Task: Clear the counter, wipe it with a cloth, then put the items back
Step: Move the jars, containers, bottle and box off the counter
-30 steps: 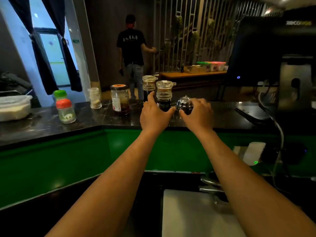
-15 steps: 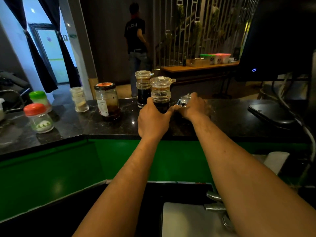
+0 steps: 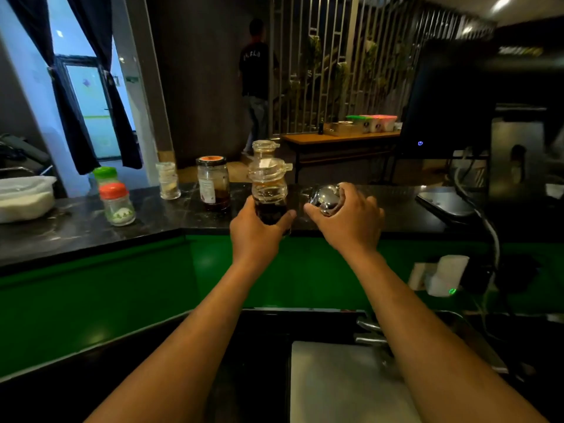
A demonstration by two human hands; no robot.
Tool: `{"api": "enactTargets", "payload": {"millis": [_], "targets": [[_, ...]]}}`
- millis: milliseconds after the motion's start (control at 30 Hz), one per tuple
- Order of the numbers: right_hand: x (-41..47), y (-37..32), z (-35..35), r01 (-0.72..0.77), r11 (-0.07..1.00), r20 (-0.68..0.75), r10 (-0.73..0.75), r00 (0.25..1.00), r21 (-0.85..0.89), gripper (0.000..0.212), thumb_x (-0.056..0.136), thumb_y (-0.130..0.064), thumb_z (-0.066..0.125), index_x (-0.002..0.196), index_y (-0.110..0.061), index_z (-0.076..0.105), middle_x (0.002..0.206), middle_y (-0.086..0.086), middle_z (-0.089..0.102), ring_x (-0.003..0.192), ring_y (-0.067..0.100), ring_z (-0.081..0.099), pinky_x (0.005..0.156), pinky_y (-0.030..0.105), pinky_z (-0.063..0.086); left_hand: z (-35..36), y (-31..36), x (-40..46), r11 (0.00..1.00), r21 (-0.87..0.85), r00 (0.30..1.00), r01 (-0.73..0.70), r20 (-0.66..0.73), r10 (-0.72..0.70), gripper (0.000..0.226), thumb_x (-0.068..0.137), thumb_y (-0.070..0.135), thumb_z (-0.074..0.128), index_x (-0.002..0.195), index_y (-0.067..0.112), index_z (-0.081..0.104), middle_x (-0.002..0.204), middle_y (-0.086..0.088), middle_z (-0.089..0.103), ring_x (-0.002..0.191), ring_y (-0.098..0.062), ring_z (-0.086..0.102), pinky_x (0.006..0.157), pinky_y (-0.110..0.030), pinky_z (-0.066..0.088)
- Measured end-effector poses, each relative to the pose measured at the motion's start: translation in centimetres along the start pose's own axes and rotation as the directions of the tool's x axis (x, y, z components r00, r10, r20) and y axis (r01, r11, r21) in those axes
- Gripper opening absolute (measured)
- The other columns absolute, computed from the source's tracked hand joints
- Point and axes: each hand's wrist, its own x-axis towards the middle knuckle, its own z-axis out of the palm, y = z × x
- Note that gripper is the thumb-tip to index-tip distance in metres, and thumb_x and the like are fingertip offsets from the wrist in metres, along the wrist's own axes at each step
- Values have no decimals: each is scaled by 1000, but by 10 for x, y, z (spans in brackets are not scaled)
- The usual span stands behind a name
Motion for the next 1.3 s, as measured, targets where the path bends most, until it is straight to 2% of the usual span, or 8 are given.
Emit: {"api": "enactTargets", "payload": {"millis": [200,333,500,633,700,1000,1100,1300], "targets": [[-106,-37,-27,-29,992,35,25,999,120,81,68,-82,59,128,-28,52,116,-2,65,106,24,55,90,39,38,-76,-24,-86,997,58,998,50,24,-51,45,75,36,86,112,25,61,97,14,66,90,-7,64,77,-24,50],[-185,-54,-13,-117,976,141,92,986,182,79,68,-79,63,126,-27,55,114,-1,67,104,26,59,90,39,42,-116,-60,-138,989,80,991,125,33,-128,45,74,34,88,110,26,62,96,14,67,92,-8,66,78,-23,51],[-267,-55,13,-250,951,304,187,934,181,78,69,-78,62,127,-27,54,110,-2,69,103,26,64,83,35,50,-152,-106,-189,965,146,971,217,66,-229,50,72,38,88,114,25,65,101,16,68,94,1,60,72,-1,36],[-307,-46,28,-269,957,401,207,892,104,77,71,-75,64,131,-28,51,116,-1,66,104,26,63,80,32,48,-160,-139,-214,931,220,946,292,77,-315,50,71,42,88,113,30,64,107,12,71,99,-6,64,80,-18,45],[-317,-39,37,-272,959,442,212,871,76,79,71,-73,65,134,-29,49,122,-2,64,109,25,61,83,33,49,-158,-152,-219,916,237,931,323,97,-353,51,71,40,88,115,29,64,110,10,71,103,-10,65,83,-23,45],[-300,-4,96,-166,984,577,173,798,-65,89,73,-72,64,145,-27,38,139,-3,54,121,22,57,94,34,48,-111,-203,-194,857,280,869,433,122,-479,52,72,30,88,116,27,62,114,5,70,109,-15,64,89,-27,47],[-283,9,124,-96,992,614,128,779,-85,88,74,-69,65,146,-26,36,140,-2,53,123,22,56,95,35,47,-86,-223,-176,823,313,848,473,89,-522,52,70,30,89,114,25,62,114,2,69,110,-18,63,91,-32,50],[-250,29,182,49,990,680,53,731,-129,82,76,-62,69,142,-26,35,136,1,55,117,27,58,91,40,49,-43,-264,-150,768,363,808,527,65,-585,55,70,27,89,118,23,63,117,0,62,110,-19,60,89,-28,46]]}}
